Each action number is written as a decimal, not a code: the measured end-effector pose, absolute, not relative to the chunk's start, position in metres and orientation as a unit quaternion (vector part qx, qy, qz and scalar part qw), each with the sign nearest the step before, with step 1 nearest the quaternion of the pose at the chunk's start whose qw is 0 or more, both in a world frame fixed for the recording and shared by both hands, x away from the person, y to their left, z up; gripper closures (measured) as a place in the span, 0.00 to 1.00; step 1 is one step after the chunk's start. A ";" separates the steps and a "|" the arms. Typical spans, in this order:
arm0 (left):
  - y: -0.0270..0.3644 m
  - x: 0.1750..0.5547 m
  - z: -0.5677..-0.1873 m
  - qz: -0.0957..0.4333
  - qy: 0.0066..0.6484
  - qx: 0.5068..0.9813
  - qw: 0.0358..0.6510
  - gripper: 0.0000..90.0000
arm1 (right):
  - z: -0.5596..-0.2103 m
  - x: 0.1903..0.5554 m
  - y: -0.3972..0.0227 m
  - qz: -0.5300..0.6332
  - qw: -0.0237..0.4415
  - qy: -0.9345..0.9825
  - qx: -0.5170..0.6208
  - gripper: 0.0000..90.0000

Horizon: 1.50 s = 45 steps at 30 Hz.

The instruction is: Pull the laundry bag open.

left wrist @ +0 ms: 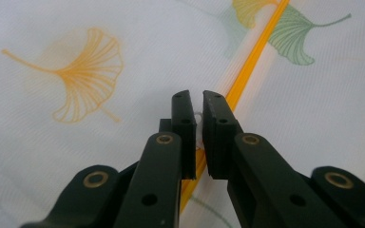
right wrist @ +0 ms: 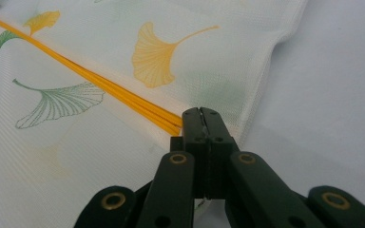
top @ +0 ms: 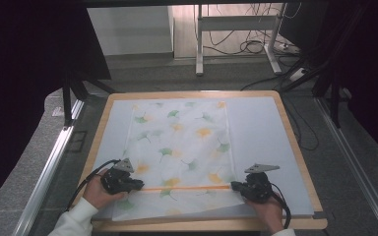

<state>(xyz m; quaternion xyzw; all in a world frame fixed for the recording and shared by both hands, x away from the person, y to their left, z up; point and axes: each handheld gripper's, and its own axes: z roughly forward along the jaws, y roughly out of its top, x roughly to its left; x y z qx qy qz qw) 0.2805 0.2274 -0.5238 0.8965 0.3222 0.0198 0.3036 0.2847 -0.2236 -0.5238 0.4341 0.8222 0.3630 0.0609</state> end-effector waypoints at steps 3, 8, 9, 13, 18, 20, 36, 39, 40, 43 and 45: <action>0.232 0.280 -0.524 0.020 0.326 0.894 0.306 0.95 | -0.524 0.285 -0.224 0.363 0.061 0.822 0.434 1.00; 0.238 0.278 -0.524 0.022 0.333 0.892 0.306 0.95 | -0.524 0.284 -0.224 0.363 0.062 0.822 0.434 1.00; 0.240 0.277 -0.525 0.023 0.335 0.891 0.305 0.95 | -0.524 0.284 -0.224 0.363 0.062 0.822 0.434 1.00; 0.244 0.276 -0.525 0.024 0.338 0.889 0.306 0.95 | -0.524 0.284 -0.224 0.364 0.062 0.822 0.434 1.00; 0.246 0.275 -0.524 0.025 0.340 0.888 0.308 0.95 | -0.524 0.284 -0.224 0.364 0.064 0.822 0.433 1.00; 0.248 0.274 -0.524 0.026 0.342 0.888 0.307 0.95 | -0.524 0.284 -0.224 0.364 0.064 0.822 0.433 1.00; 0.267 0.270 -0.526 0.026 0.357 0.879 0.316 0.94 | -0.524 0.284 -0.224 0.364 0.064 0.823 0.432 1.00; 0.270 0.269 -0.526 0.026 0.358 0.877 0.318 0.94 | -0.524 0.284 -0.224 0.364 0.064 0.822 0.432 1.00; 0.270 0.269 -0.526 0.028 0.358 0.878 0.316 0.94 | -0.524 0.284 -0.224 0.364 0.064 0.822 0.432 1.00; 0.273 0.268 -0.526 0.029 0.358 0.878 0.318 0.94 | -0.524 0.284 -0.224 0.364 0.064 0.822 0.432 1.00; 0.274 0.267 -0.526 0.028 0.359 0.877 0.319 0.94 | -0.524 0.284 -0.224 0.365 0.063 0.822 0.432 1.00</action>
